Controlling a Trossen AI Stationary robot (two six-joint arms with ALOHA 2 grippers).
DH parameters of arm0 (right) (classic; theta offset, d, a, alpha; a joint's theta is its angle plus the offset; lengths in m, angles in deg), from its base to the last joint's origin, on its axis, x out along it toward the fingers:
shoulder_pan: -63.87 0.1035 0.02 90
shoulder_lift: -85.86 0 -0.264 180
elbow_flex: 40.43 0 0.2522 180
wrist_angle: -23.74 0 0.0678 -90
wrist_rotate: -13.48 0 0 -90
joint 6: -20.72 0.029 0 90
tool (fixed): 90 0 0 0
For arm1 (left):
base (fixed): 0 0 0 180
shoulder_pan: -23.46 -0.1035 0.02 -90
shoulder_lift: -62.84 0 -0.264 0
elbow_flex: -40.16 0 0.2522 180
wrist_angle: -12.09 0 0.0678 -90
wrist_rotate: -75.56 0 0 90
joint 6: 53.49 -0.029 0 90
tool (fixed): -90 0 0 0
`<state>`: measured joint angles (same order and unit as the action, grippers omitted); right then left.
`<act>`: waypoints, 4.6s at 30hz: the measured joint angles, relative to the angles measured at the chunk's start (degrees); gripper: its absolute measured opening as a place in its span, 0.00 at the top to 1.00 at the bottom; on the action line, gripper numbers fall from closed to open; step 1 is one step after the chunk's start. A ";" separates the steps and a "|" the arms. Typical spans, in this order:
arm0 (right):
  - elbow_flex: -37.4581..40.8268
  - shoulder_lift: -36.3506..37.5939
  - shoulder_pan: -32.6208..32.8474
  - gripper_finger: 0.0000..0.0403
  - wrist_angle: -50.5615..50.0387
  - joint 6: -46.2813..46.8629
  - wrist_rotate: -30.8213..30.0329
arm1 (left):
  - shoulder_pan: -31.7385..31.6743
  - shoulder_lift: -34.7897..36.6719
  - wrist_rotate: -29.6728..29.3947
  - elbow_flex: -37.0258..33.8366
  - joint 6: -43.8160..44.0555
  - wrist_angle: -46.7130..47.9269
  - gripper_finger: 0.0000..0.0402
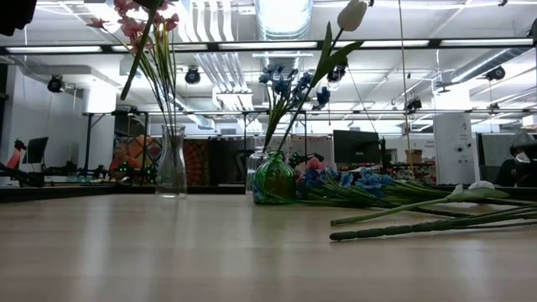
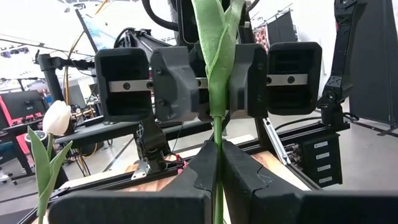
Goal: Sort flowers into vase by color
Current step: Put the left white tulip flower into the green vase
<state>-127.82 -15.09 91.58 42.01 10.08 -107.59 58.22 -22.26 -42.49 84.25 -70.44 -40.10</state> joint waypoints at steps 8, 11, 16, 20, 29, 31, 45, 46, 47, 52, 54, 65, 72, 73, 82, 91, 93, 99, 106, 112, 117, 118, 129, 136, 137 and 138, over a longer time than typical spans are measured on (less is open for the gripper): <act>0.00 0.00 0.00 0.94 0.00 -0.94 0.00 | 0.00 0.00 -0.09 0.00 0.05 -0.02 1.00; 0.00 0.00 0.00 0.95 0.02 -0.94 -0.02 | 0.00 0.00 -0.09 -0.04 0.41 -0.28 1.00; 0.00 0.00 0.00 0.94 -0.15 -0.94 -0.02 | 0.00 0.00 -0.02 -0.04 1.32 -0.50 0.94; 0.00 0.00 0.00 0.94 -0.88 -0.59 -0.05 | 0.00 0.00 0.00 -0.04 1.89 -0.52 0.83; 0.00 1.88 0.00 0.94 -8.65 2.80 -4.76 | 0.00 0.00 -0.04 -0.04 4.03 3.67 0.56; 0.01 2.68 -0.01 0.94 -11.78 4.85 -5.48 | 0.03 0.00 -0.85 -0.04 5.22 5.72 0.53; 0.00 9.60 -2.37 0.94 -33.48 16.49 -6.62 | 0.02 0.00 -9.99 -0.04 18.62 21.34 0.49; 0.00 9.94 -2.74 0.94 -34.06 16.59 -6.64 | 0.02 0.00 -9.99 -0.04 19.21 22.06 0.49; 0.00 10.20 -3.14 0.94 -34.43 16.59 -6.64 | 0.02 0.00 -9.99 -0.04 19.73 22.56 0.49; 0.00 11.31 -5.27 0.94 -34.77 15.74 -6.62 | 0.00 0.00 -9.96 -0.04 20.58 24.15 0.49; 0.00 11.66 -6.15 0.94 -34.71 15.46 -6.62 | 0.00 0.00 -9.94 -0.04 21.23 24.69 0.49; 0.00 13.62 -10.55 0.94 -33.94 13.39 -6.63 | 0.00 0.00 -9.90 -0.04 24.98 28.04 0.49; 0.02 13.82 -14.30 0.94 -34.39 10.55 -9.49 | 0.00 0.00 -9.88 -0.04 24.98 28.07 0.49; 0.02 14.09 -14.82 0.94 -34.45 10.58 -9.49 | 0.00 0.00 -9.90 -0.04 24.98 28.09 0.49; 0.00 16.22 -18.13 0.94 -40.33 16.16 -9.38 | 0.00 0.00 -9.88 -0.04 24.98 28.55 0.49; 0.02 15.52 -18.64 0.94 -42.04 18.57 -8.98 | 0.00 0.00 -9.90 -0.04 24.98 28.85 0.49; 0.02 15.54 -18.64 0.94 -41.70 18.56 -8.98 | 0.00 0.00 -9.90 -0.04 24.98 28.87 0.49; 0.02 15.56 -18.64 0.94 -39.84 19.18 -8.94 | 0.00 0.00 -9.90 -0.04 24.98 28.87 0.49; 0.02 15.56 -18.60 0.94 -40.35 21.27 -8.81 | 0.00 0.00 -9.90 -0.04 24.98 28.89 0.49; 0.02 15.56 -18.60 0.94 -40.83 21.25 -8.81 | 0.00 0.00 -9.90 -0.04 24.98 28.92 0.49; 0.02 15.56 -18.60 0.94 -40.85 21.04 -8.81 | 0.01 0.00 -9.97 -0.04 24.98 28.92 0.49; 0.05 15.56 -18.60 0.94 -40.83 21.03 -8.81 | 0.01 0.00 -10.11 -0.04 24.98 28.93 0.49; 1.37 15.58 -18.60 0.94 -40.47 21.11 -8.89 | 0.02 0.00 -10.44 -0.04 24.98 28.94 0.49; 1.70 15.58 -18.60 0.94 -40.68 21.14 -8.87 | 0.02 0.00 -10.46 -0.04 24.98 28.94 0.49; 1.70 15.58 -18.62 0.94 -40.68 21.14 -8.88 | 0.02 0.00 -10.45 -0.04 24.97 28.94 0.49; 1.71 15.58 -18.62 0.94 -40.68 21.14 -8.87 | 0.02 0.00 -10.47 -0.04 24.98 28.94 0.49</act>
<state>-126.11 0.50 72.96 1.34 31.22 -116.46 58.24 -22.26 -52.96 84.21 -45.46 -11.16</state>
